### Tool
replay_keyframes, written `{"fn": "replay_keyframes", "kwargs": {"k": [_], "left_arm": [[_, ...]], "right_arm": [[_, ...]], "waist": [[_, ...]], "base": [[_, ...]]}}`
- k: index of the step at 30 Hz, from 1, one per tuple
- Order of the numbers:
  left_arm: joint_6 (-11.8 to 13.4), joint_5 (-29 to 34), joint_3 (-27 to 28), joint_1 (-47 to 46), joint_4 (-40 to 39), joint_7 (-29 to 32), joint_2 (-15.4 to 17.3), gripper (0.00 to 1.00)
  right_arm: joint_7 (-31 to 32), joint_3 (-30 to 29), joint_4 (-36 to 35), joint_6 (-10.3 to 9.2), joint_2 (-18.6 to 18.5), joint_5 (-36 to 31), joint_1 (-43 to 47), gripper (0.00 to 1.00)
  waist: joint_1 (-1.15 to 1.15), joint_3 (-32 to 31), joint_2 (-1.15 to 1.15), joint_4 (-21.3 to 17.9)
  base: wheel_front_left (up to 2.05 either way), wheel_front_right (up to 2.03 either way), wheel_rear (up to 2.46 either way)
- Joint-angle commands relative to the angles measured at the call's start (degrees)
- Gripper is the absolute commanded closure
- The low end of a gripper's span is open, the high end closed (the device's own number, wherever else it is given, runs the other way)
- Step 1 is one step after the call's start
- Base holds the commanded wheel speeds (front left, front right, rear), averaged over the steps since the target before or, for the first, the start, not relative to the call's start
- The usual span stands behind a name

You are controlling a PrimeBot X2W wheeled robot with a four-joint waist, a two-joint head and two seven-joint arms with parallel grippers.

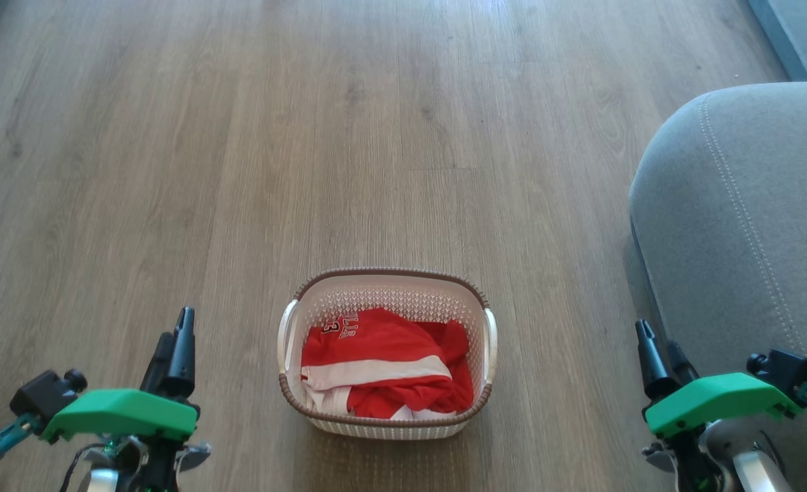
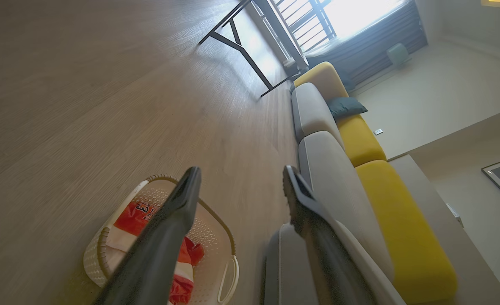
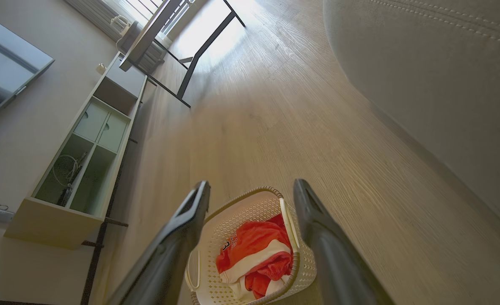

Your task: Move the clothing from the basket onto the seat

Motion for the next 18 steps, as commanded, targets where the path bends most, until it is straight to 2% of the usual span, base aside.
{"fn": "replay_keyframes", "kwargs": {"k": [1, 18], "left_arm": [[-0.2, 1.8, 0.7, -3.0, -2.3, -0.9, 1.3, 0.0], [-0.3, 13.2, -0.9, -2.9, -3.9, -3.5, 2.9, 0.0]], "right_arm": [[-0.8, 0.9, -1.8, 0.19, -1.1, -2.0, -3.2, 0.0], [-3.5, 3.9, -1.2, 0.24, -2.1, -13.4, -4.1, 0.0]], "waist": [[0.0, 0.0, 0.0, -0.1], [0.0, 0.3, 0.0, -0.3]], "base": [[0.0, 0.0, 0.0], [0.0, 0.0, 0.0]]}}
